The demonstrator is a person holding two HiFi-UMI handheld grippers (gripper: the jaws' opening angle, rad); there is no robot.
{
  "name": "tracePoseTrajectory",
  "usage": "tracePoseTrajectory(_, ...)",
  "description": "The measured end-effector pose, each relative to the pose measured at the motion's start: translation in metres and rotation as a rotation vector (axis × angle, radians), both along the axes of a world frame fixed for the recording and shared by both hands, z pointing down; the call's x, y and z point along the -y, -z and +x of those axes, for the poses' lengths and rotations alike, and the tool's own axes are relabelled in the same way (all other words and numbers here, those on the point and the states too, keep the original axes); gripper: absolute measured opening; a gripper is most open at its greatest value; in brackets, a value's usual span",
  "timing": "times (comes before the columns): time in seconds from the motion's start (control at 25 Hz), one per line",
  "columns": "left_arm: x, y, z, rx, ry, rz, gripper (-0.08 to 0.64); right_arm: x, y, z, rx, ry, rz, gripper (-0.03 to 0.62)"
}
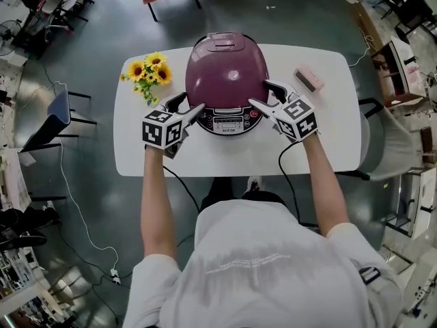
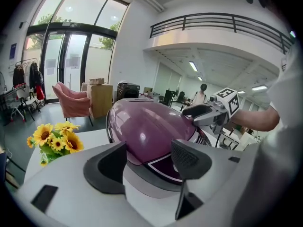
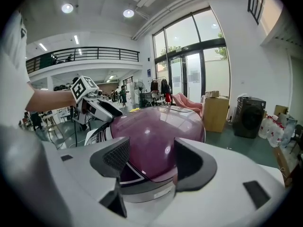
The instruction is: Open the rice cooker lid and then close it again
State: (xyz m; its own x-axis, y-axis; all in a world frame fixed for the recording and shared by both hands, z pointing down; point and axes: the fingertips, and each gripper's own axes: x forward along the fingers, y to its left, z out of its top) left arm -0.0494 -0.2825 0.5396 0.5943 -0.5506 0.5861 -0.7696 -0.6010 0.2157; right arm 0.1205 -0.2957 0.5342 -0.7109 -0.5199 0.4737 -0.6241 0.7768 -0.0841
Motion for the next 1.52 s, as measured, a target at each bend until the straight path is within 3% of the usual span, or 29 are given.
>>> tracePoseTrajectory(0.24, 0.001, -0.001, -0.006, -0.068, 0.093, 0.047, 0.299, 0.003, -0.003, 0.002, 0.022, -0.048, -0.006, 0.292)
tracePoseTrajectory(0.36, -0.002, 0.003, -0.011, -0.042, 0.151, 0.103, 0.301, 0.005, 0.006, 0.007, 0.031, -0.101, 0.015, 0.21)
tracePoseTrajectory(0.56, -0.002, 0.039, -0.011, -0.086, 0.221, 0.218, 0.27, 0.01, 0.045, 0.018, 0.089, -0.146, 0.083, 0.198)
tracePoseTrajectory(0.72, -0.004, 0.074, -0.011, -0.049, 0.243, 0.334, 0.212, 0.005, 0.083, 0.036, 0.116, -0.189, 0.176, 0.153)
tracePoseTrajectory(0.96, -0.022, 0.122, -0.005, -0.002, 0.245, 0.478, 0.12, -0.011, 0.122, 0.065, 0.077, -0.246, 0.3, 0.1)
tracePoseTrajectory(1.12, -0.036, 0.145, -0.001, 0.026, 0.259, 0.54, 0.06, -0.023, 0.141, 0.078, 0.062, -0.266, 0.35, 0.064)
tracePoseTrajectory(1.52, -0.068, 0.176, 0.015, 0.058, 0.245, 0.63, 0.015, -0.054, 0.169, 0.087, 0.07, -0.258, 0.428, 0.029)
